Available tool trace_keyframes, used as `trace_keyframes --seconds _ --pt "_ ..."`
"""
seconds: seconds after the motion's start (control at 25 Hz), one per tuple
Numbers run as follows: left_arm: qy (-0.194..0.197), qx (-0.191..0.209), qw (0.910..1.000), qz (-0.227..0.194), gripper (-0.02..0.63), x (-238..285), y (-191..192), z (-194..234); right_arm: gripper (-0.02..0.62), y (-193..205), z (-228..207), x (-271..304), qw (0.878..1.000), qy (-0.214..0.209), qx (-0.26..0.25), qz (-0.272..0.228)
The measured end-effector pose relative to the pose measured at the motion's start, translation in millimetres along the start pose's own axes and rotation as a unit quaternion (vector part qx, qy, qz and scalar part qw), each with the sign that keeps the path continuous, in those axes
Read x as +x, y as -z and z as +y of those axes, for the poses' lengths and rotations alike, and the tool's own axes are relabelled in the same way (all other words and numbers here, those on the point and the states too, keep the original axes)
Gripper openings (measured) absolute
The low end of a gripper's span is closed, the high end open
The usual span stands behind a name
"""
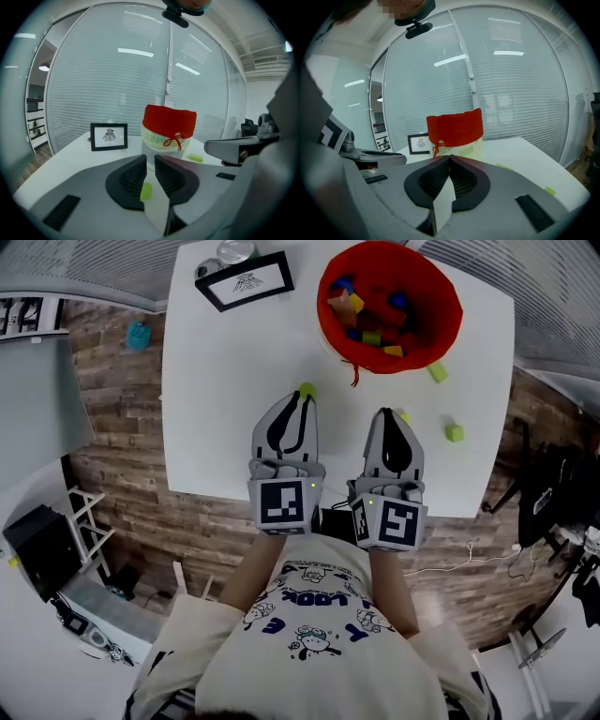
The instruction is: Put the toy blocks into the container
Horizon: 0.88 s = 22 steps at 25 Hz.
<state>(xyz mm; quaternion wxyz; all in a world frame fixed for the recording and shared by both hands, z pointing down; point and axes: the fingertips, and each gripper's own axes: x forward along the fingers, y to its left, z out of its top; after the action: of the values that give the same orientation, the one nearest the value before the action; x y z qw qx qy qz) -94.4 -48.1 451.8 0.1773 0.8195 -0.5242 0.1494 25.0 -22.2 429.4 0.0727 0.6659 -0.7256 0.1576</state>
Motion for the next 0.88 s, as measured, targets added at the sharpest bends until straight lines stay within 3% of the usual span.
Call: trace_keyframes --seconds 0.88 --pt "0.004 -0.012 0.9981 0.061 0.178 25 40 6 0.031 21 -1 8 1.000 0.001 0.010 0.028"
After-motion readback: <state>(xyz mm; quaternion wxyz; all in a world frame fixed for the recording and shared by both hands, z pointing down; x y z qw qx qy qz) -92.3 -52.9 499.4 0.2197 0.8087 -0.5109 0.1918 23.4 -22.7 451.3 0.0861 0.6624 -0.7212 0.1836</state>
